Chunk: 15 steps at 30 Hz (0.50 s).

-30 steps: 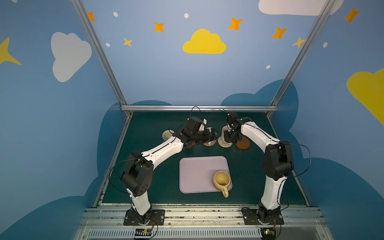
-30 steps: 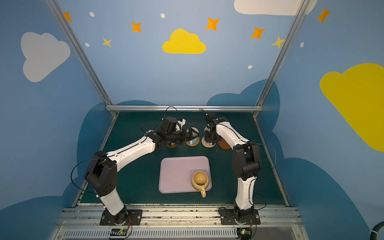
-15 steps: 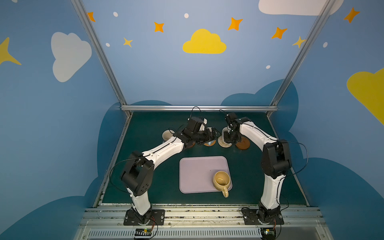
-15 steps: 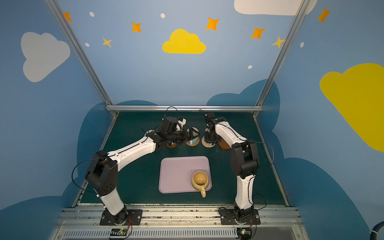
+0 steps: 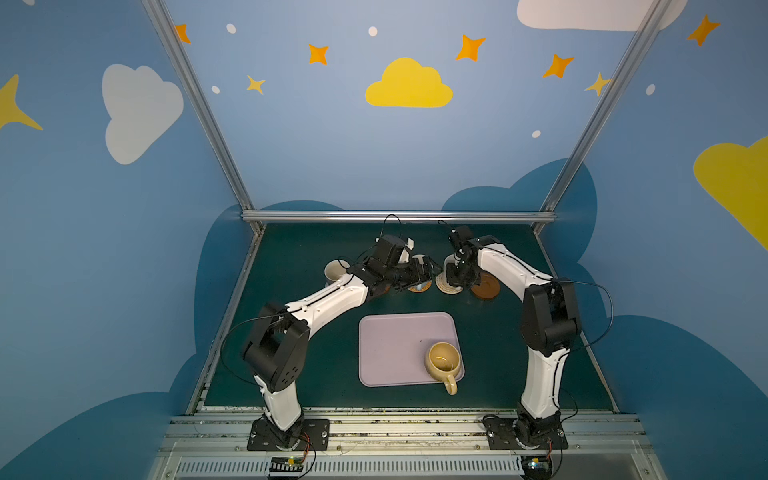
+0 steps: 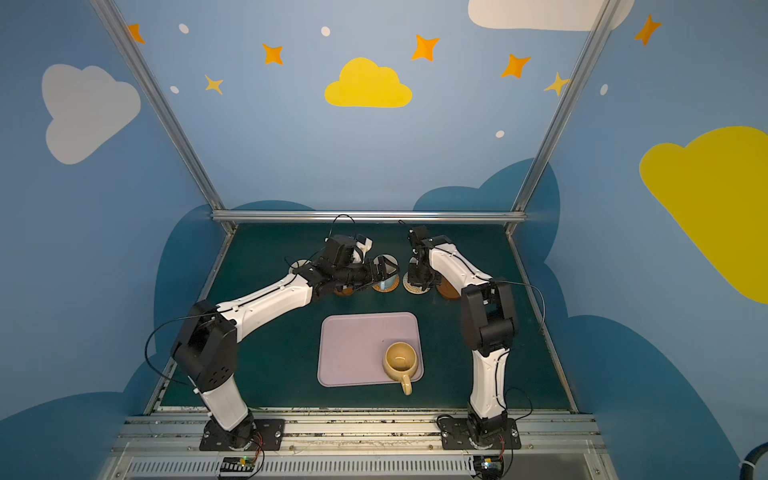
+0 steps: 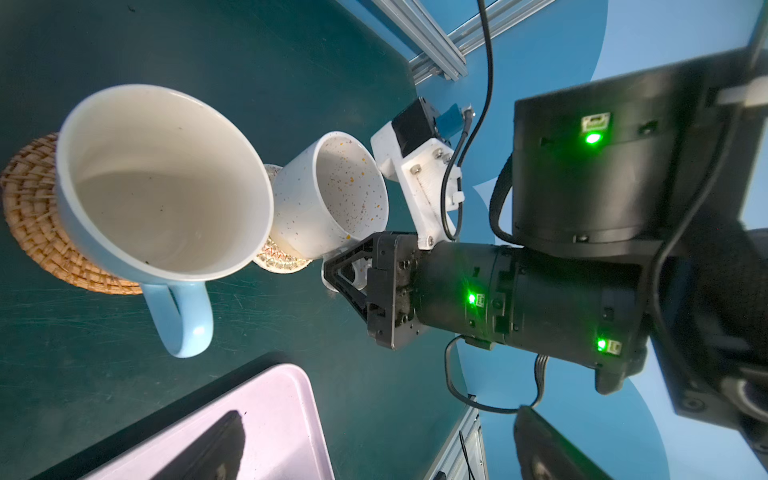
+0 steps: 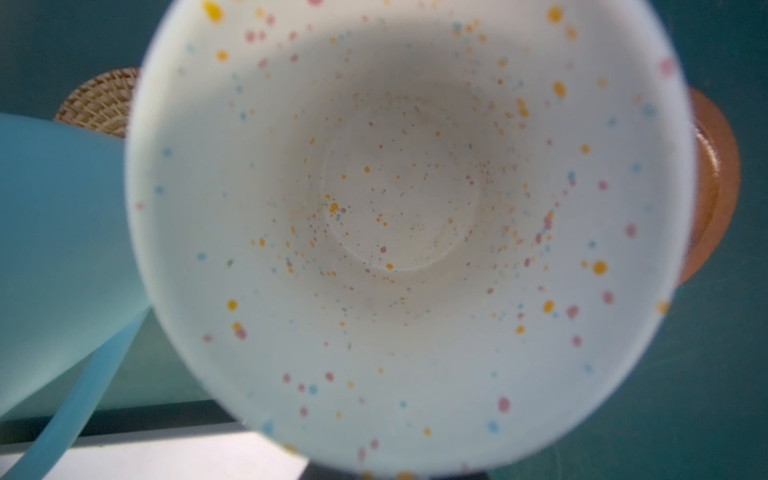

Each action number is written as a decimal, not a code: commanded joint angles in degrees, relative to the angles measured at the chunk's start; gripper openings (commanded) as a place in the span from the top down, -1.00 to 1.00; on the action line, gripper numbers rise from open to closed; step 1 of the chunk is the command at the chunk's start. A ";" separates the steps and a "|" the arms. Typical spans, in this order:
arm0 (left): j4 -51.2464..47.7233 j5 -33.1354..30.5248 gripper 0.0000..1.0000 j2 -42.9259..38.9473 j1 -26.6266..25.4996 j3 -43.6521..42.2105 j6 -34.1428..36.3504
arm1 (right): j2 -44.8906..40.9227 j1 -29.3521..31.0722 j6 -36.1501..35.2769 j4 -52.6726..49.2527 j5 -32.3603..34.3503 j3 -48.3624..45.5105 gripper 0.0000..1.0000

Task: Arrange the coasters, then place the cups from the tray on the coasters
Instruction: 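Lower the white speckled mug onto the knitted coaster and open the right gripper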

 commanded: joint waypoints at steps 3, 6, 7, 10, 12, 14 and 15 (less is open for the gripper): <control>2.22 0.39 -0.99 -0.30 0.15 -1.45 0.14 | -3.09 0.39 1.14 2.85 1.33 0.86 1.00; 2.12 0.24 -0.99 -0.35 0.24 -1.33 0.25 | -3.22 0.76 1.39 3.24 1.26 0.94 1.00; 1.79 0.30 -0.99 -0.24 0.24 -1.11 0.33 | -3.07 0.94 1.30 3.28 1.69 0.87 1.00; 2.04 0.60 -0.99 -0.04 0.33 -1.18 0.21 | -2.23 1.05 1.14 3.47 1.47 0.30 1.00; 2.13 0.67 -0.99 0.03 0.37 -1.34 0.07 | -1.54 0.99 1.60 2.83 1.01 0.13 1.00; 1.92 0.74 -0.99 0.10 0.39 -1.36 0.10 | -1.90 1.13 1.84 3.87 0.44 -1.75 1.00; 1.92 0.88 -0.99 0.14 0.52 -1.36 0.07 | -2.13 1.14 2.10 4.29 -0.17 -2.62 1.00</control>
